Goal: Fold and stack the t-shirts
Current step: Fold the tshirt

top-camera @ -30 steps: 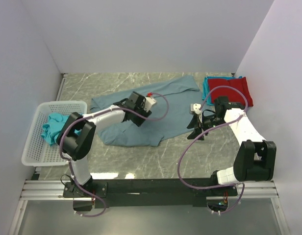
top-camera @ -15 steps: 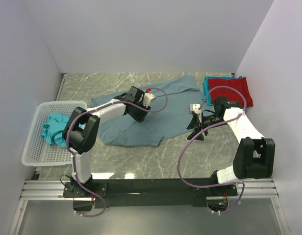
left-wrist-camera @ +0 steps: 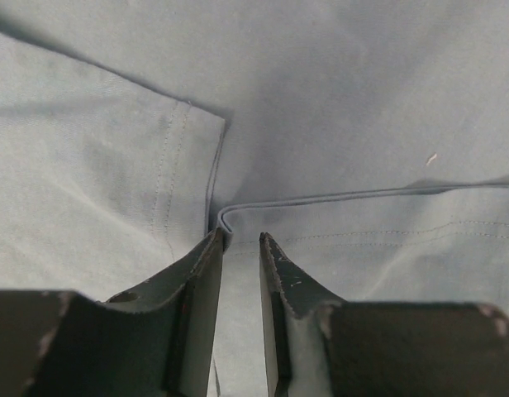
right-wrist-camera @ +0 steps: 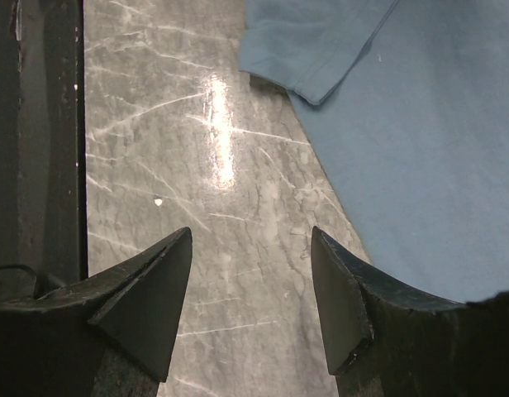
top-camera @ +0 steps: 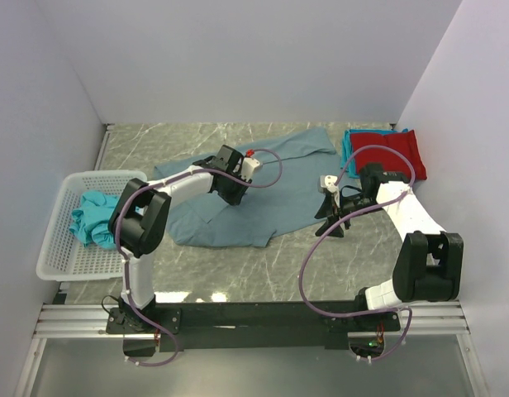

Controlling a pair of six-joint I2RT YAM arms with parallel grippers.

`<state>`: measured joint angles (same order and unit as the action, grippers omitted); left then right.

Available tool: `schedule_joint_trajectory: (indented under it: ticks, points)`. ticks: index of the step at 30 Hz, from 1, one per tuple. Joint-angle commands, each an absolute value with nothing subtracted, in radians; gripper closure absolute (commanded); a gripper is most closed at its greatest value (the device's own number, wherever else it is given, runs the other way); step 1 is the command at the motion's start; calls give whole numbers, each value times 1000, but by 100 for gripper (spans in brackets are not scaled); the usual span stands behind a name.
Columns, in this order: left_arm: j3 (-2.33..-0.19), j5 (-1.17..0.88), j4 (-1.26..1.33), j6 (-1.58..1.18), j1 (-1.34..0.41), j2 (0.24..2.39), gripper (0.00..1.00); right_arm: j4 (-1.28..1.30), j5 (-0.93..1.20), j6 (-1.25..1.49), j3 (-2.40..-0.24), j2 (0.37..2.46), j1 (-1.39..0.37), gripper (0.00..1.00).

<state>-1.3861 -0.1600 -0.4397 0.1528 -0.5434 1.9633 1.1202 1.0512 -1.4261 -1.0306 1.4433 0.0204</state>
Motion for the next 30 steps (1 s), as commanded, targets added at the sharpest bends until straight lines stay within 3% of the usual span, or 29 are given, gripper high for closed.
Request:
schedule_joint_trajectory:
  ticks: [1,4,15,18,26,30]
  points:
    - [-1419,-143,-442,144,-541,1970,70,1134,1062,-1437,-1062,1442,26,34]
    - [-1414,-88,-436,144,-541,1968,65,1138,1065,-1439,-1063,1440,28,34]
    - [-1410,-100,-423,147,-541,1977,68,1150,1066,-1448,-1066,1447,28,34]
    - [-1408,-106,-428,149,-543,1985,73,1150,1068,-1447,-1068,1448,28,34]
    - [-1404,-123,-434,146,-546,1948,99,1144,1055,-1440,-1068,1445,31,34]
    - [-1336,-124,-427,120,-560,1823,99,1095,1006,-1361,-1072,1433,43,34]
